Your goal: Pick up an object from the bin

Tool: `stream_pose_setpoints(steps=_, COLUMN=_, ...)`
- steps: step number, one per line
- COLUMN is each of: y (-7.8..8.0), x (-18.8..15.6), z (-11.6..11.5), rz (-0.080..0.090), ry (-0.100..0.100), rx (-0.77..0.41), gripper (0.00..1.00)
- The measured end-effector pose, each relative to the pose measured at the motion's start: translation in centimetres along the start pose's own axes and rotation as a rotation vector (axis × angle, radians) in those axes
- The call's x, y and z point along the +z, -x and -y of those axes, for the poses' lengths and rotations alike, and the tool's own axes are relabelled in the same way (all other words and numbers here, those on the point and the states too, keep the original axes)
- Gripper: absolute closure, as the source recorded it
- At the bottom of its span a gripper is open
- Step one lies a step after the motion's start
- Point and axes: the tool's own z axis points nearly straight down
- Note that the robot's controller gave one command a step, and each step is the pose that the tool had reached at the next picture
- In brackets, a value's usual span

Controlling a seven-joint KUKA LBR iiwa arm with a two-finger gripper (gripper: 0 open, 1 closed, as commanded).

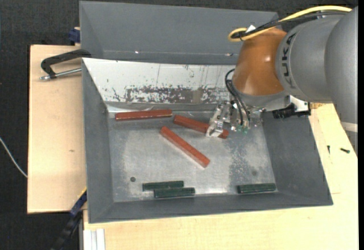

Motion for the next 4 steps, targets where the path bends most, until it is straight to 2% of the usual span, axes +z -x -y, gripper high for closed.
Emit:
stream_pose_setpoints(steps=1, y=0.0, x=0.0, z=0.0, rz=0.000, ry=0.000, rx=0.000, gripper=1.00)
stream_pose_setpoints(steps=2, y=-2.2, x=-2.9, z=1.3, rz=-0.006, ry=-0.004, rx=-0.092, gripper=1.00)
stream_pose_setpoints(steps=3, y=-3.2, x=-3.7, z=0.9, rz=0.007, ry=-0.003, rx=-0.136, gripper=1.00)
stream_pose_setpoints(steps=4, y=-3.8, x=-1.9, z=0.9, rz=-0.003, ry=-0.003, rx=-0.292, gripper=1.00)
